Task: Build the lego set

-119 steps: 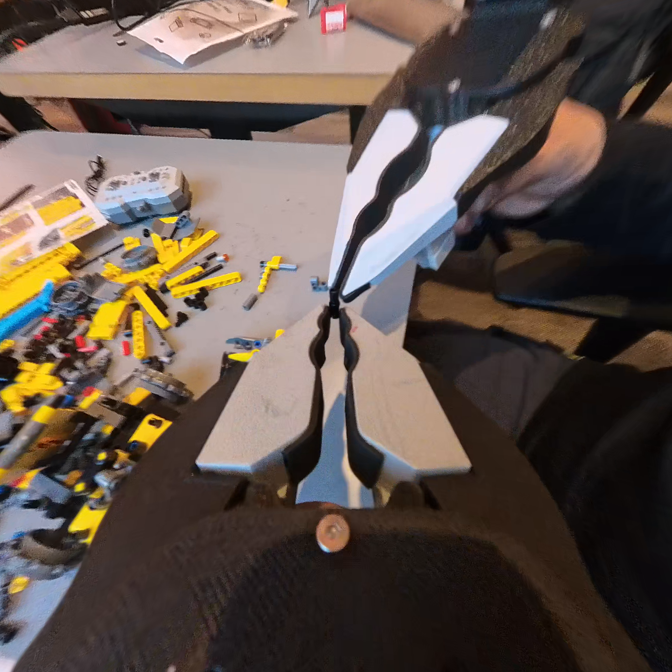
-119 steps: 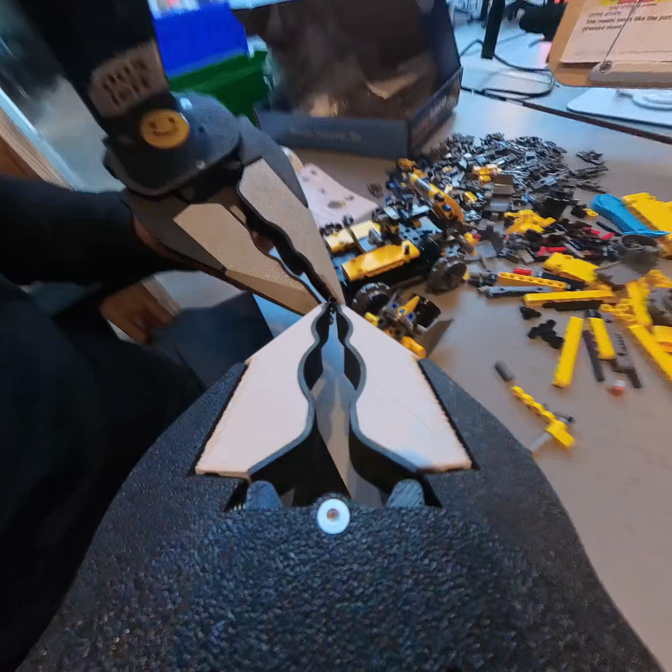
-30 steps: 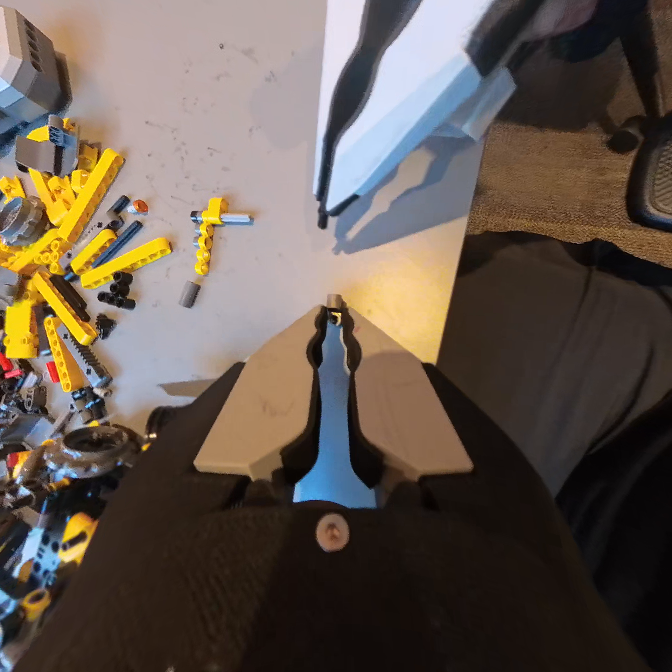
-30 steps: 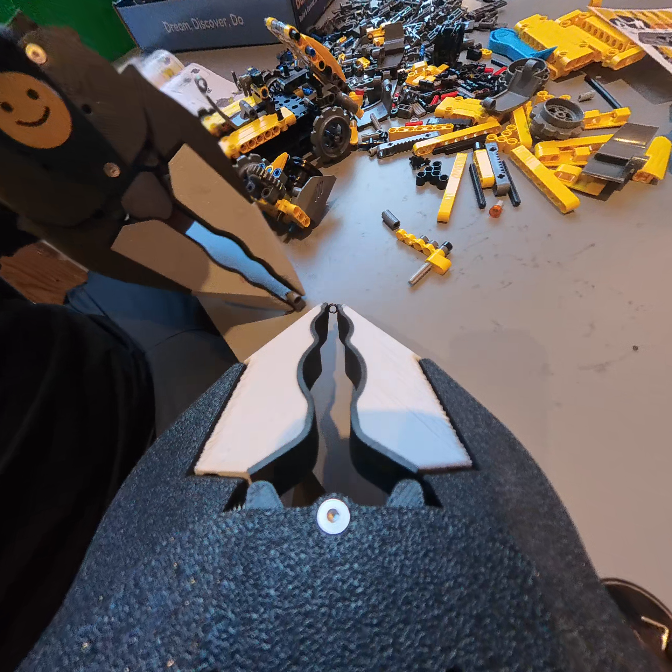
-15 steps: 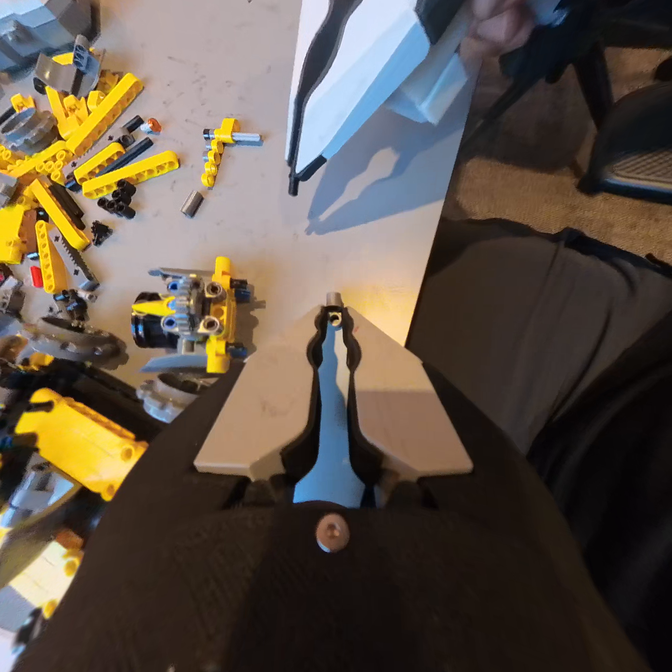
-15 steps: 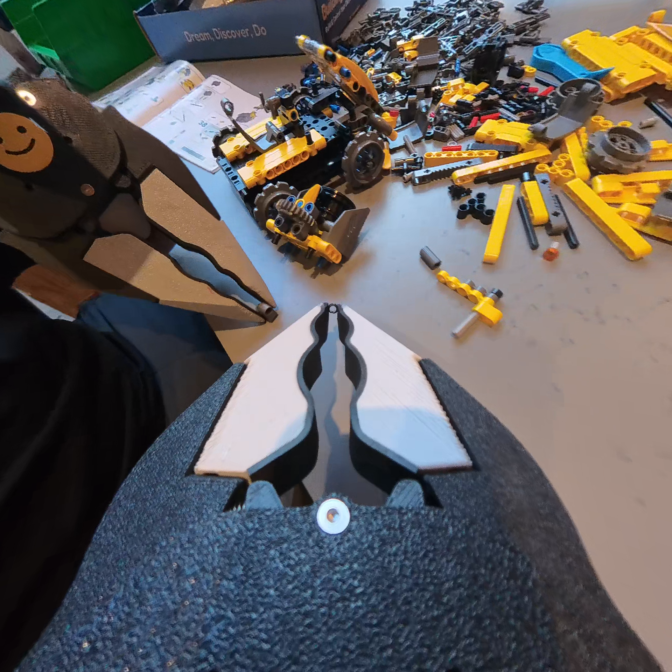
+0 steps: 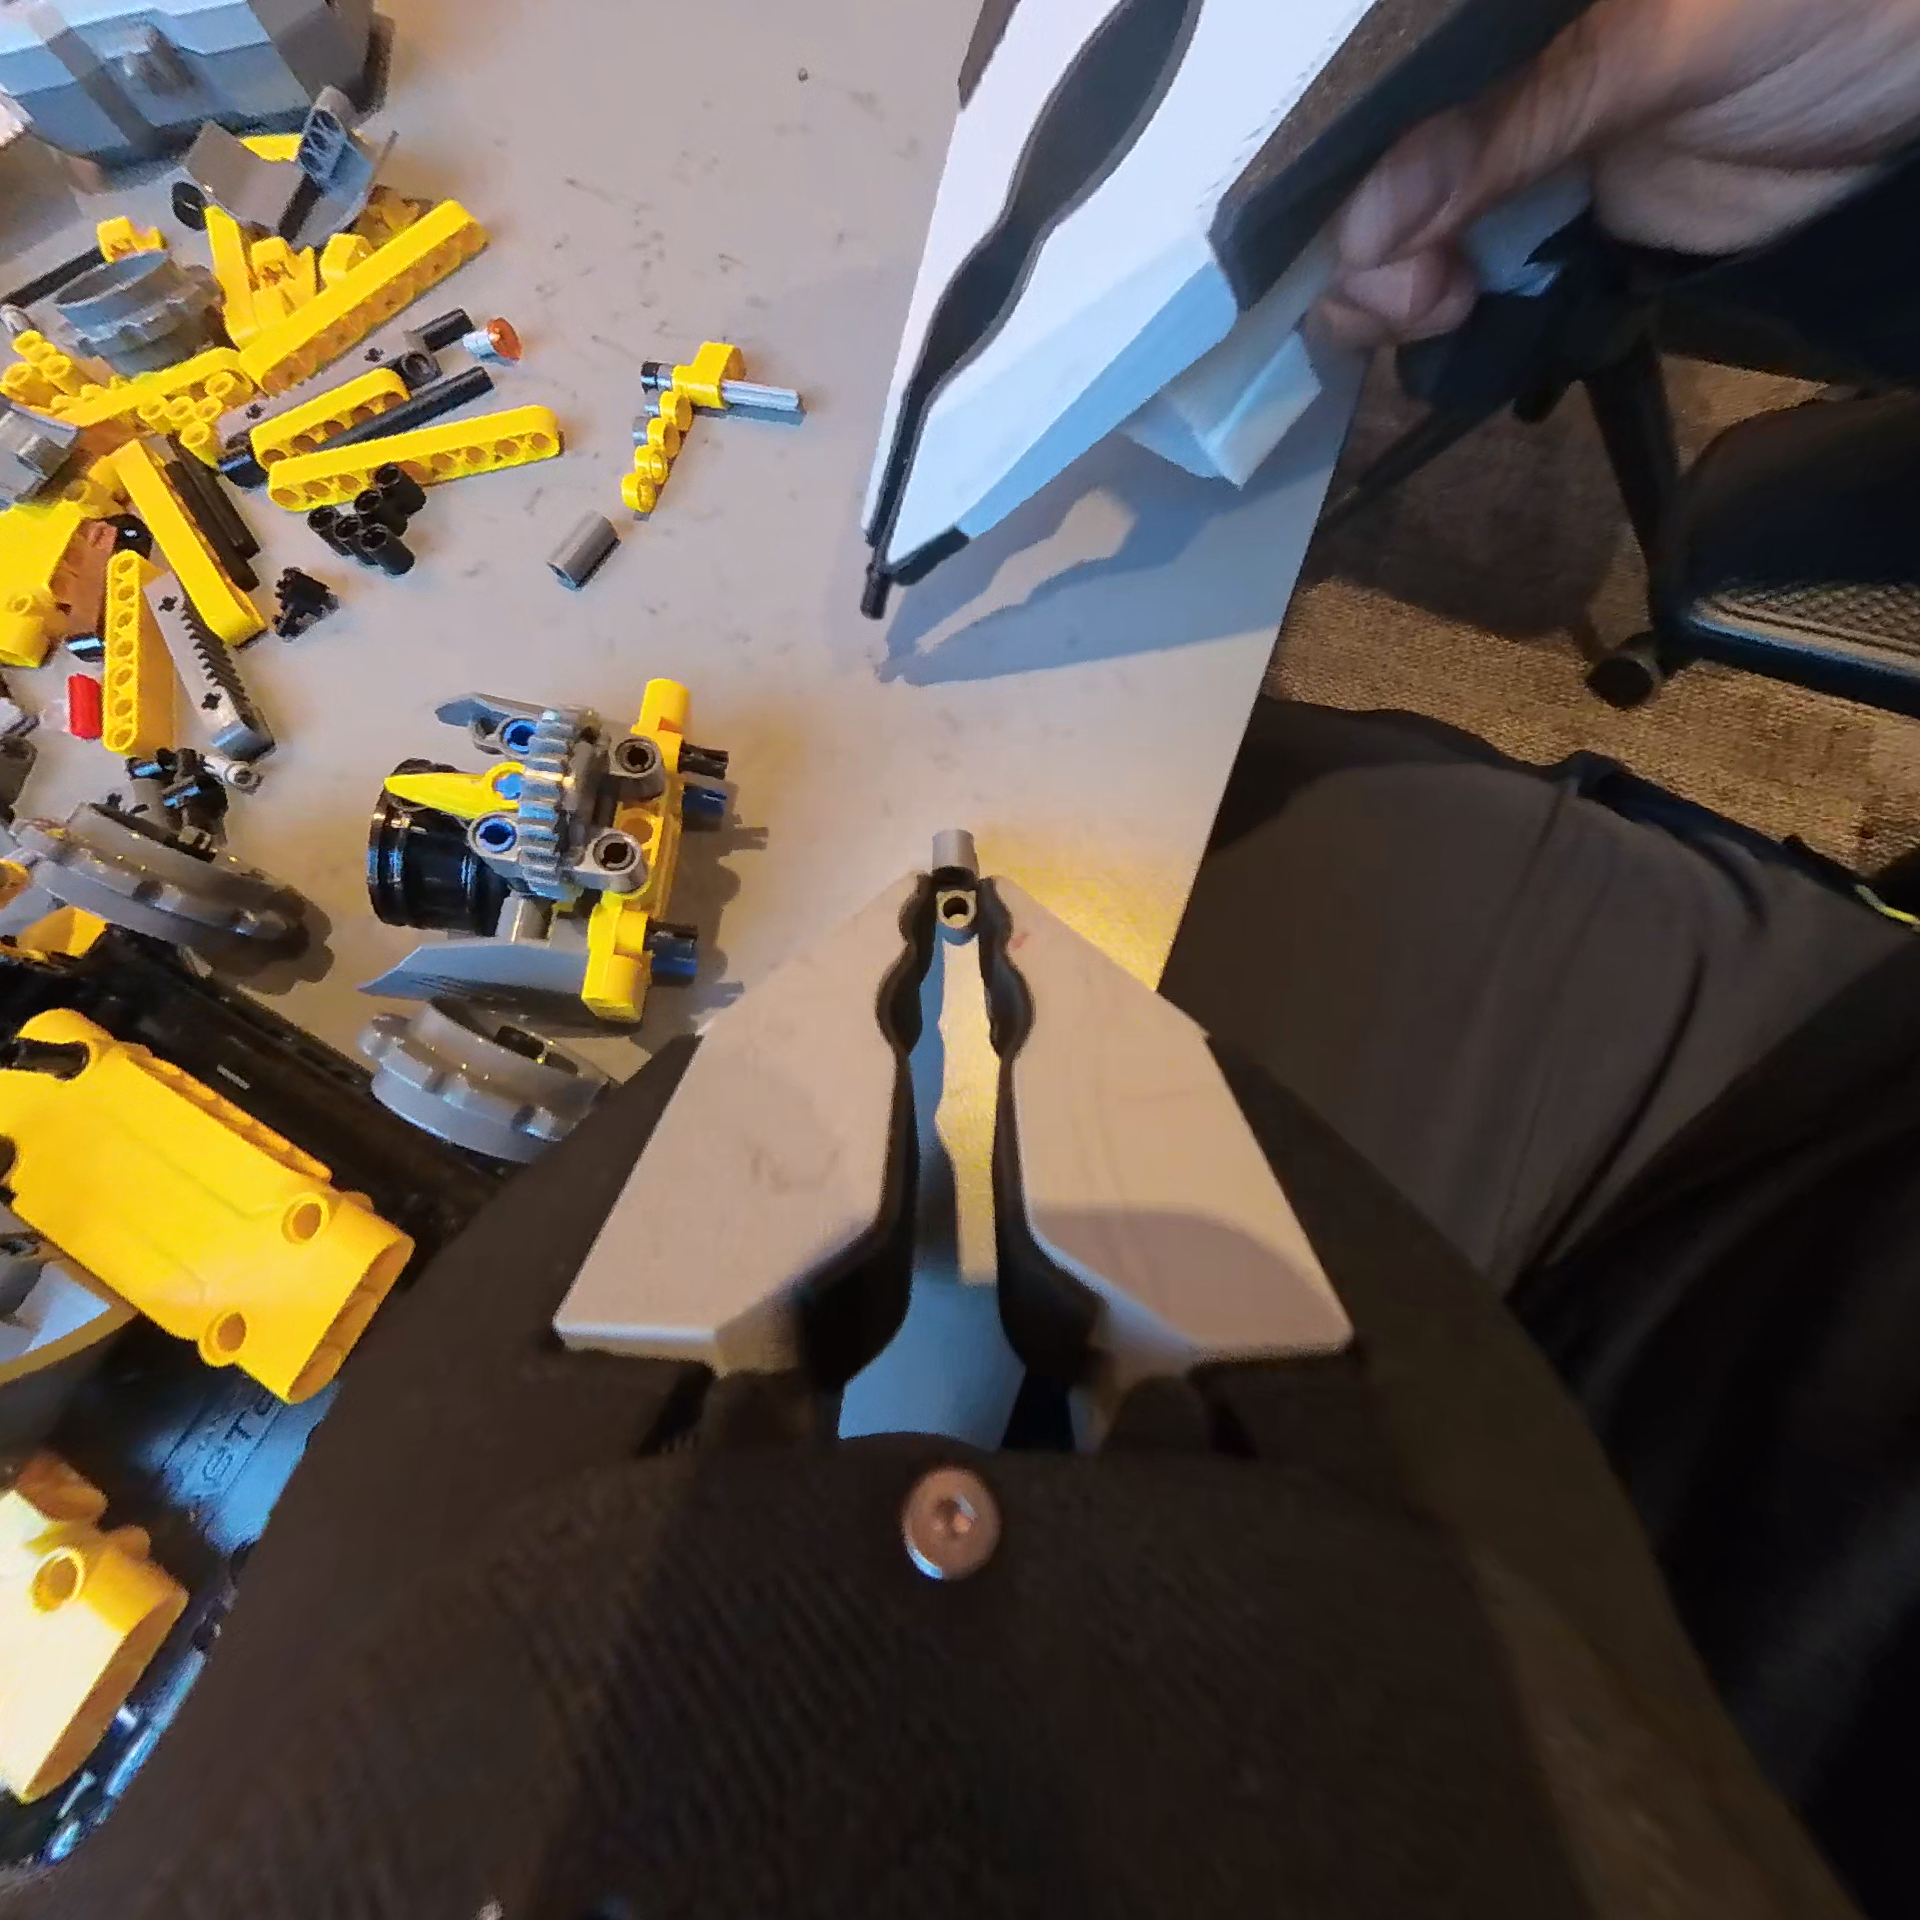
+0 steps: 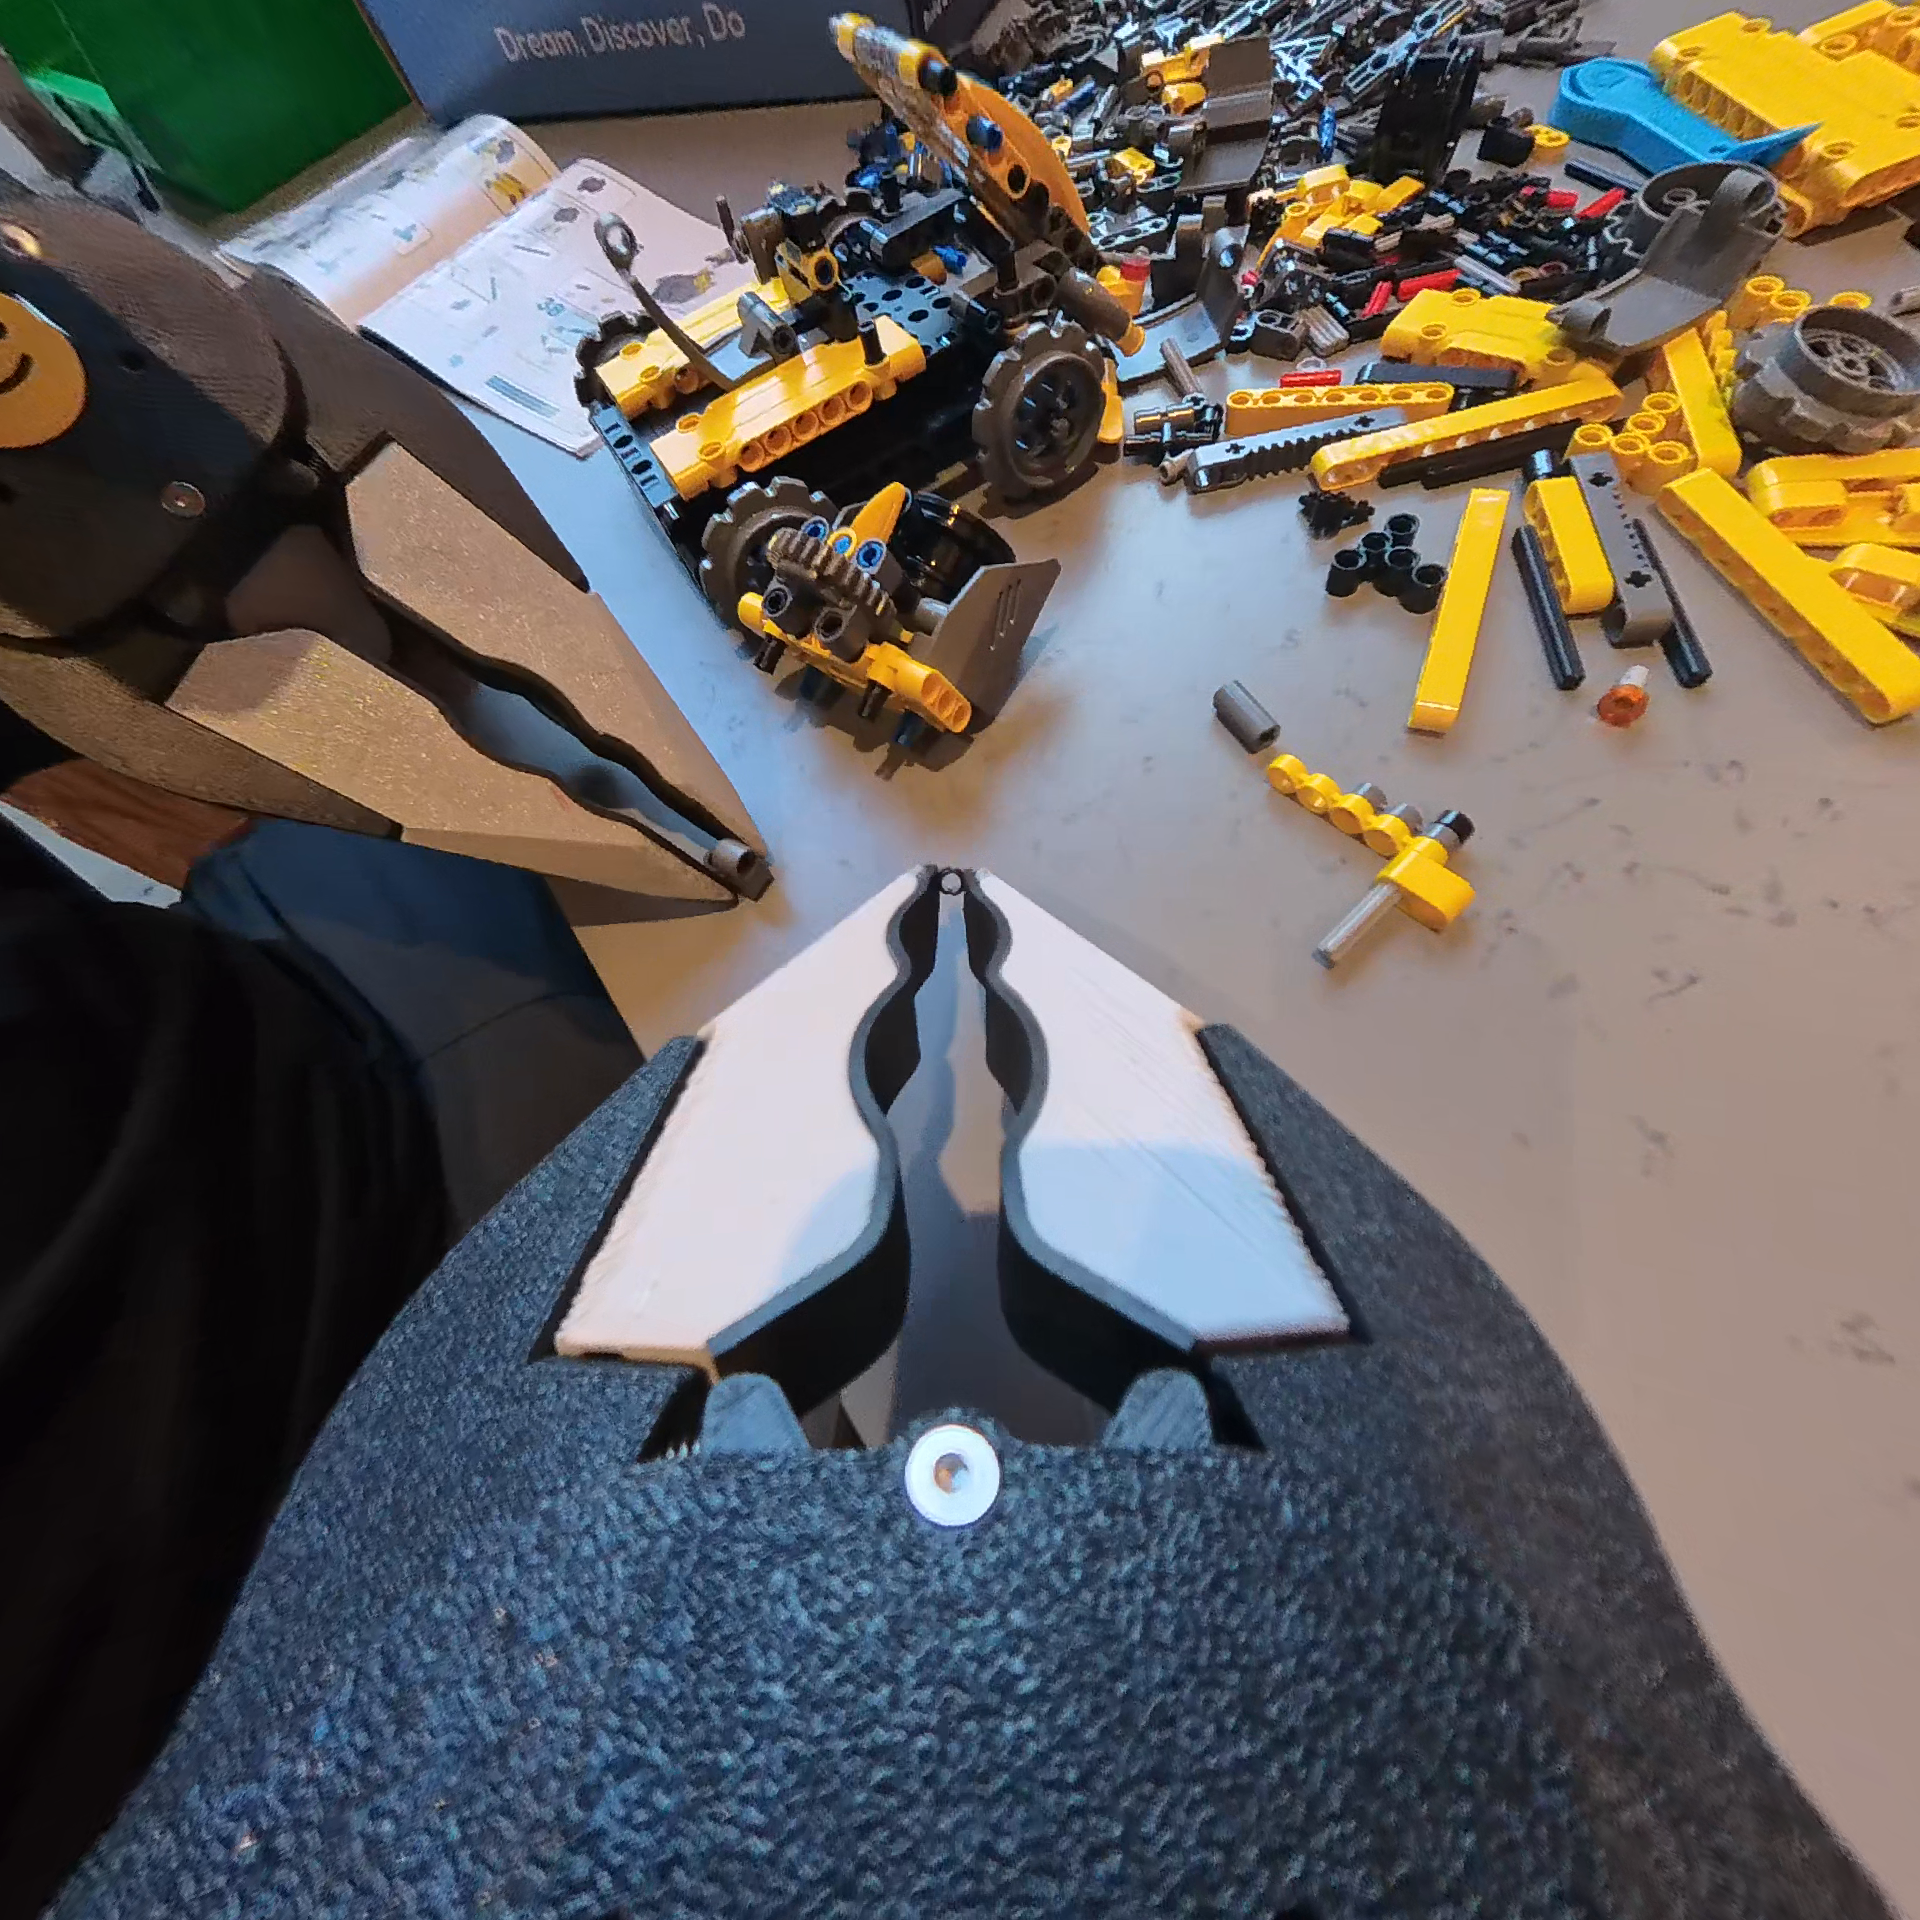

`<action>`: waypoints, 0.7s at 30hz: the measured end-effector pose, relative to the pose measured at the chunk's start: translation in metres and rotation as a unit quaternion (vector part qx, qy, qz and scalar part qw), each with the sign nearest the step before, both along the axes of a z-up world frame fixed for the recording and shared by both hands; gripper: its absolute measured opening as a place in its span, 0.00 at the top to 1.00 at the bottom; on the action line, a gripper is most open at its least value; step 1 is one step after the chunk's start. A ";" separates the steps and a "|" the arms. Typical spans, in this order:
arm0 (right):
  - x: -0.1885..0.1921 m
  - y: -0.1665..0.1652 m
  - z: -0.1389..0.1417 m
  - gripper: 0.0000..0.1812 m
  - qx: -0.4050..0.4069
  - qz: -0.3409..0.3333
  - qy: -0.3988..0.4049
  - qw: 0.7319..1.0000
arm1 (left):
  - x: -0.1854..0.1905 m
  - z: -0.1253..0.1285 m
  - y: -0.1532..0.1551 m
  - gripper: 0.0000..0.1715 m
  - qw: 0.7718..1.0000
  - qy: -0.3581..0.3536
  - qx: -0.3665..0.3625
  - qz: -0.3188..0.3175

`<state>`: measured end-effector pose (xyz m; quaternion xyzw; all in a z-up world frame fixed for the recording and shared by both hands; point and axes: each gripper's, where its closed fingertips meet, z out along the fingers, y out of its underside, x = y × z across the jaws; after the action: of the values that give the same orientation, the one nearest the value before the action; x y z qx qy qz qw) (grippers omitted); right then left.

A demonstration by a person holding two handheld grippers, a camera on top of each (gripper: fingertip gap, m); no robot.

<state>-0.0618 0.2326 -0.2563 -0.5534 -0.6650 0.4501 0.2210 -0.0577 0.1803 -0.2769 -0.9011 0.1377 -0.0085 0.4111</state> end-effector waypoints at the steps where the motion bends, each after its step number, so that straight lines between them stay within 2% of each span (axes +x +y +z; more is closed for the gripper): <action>1: 0.000 0.000 -0.002 0.98 0.002 0.000 -0.002 1.000 | 0.000 0.000 0.001 0.96 1.000 0.002 0.001 0.002; 21: 0.001 -0.003 -0.004 0.98 -0.039 0.011 -0.010 0.999 | 0.000 0.000 0.011 0.96 1.000 -0.006 0.007 0.022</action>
<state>-0.0603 0.2294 -0.2599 -0.5586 -0.6550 0.4731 0.1875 -0.0579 0.1911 -0.2770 -0.9009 0.1154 -0.0044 0.4184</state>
